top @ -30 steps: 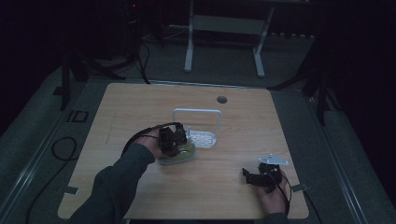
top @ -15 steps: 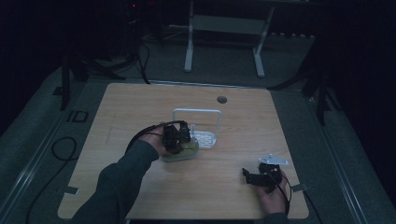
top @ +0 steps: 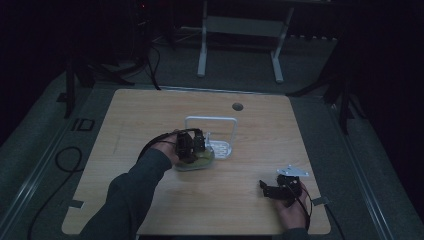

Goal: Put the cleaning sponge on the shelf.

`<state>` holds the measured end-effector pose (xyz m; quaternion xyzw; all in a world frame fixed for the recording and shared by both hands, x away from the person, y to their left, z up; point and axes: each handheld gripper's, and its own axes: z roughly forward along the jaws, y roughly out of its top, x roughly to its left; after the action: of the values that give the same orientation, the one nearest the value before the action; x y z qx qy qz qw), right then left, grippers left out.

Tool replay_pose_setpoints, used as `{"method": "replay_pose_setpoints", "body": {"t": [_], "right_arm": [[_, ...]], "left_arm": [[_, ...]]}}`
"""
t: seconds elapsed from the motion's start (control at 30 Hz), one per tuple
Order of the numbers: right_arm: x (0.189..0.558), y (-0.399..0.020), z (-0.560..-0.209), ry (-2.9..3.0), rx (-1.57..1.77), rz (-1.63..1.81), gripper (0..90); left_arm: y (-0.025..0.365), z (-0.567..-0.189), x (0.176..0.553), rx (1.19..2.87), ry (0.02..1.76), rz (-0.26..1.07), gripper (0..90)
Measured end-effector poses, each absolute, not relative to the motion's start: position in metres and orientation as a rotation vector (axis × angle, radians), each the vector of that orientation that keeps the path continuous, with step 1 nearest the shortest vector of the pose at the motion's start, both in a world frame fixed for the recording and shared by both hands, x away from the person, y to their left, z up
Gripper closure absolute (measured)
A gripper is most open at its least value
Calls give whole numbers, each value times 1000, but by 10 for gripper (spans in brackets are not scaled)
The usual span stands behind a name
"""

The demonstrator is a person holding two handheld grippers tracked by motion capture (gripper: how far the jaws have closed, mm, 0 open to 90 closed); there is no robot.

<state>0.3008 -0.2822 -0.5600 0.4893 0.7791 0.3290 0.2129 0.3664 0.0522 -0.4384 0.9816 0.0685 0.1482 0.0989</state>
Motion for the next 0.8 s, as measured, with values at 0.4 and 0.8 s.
{"method": "replay_pose_setpoints", "body": {"t": [0.4, 0.8], "right_arm": [[301, -282, -560, 2163, 1358, 913, 116], [301, -282, -560, 2163, 1359, 914, 116]], "left_arm": [[50, -440, 373, 2891, 190, 447, 718], [45, -436, 380, 2880, 151, 460, 718]]}}
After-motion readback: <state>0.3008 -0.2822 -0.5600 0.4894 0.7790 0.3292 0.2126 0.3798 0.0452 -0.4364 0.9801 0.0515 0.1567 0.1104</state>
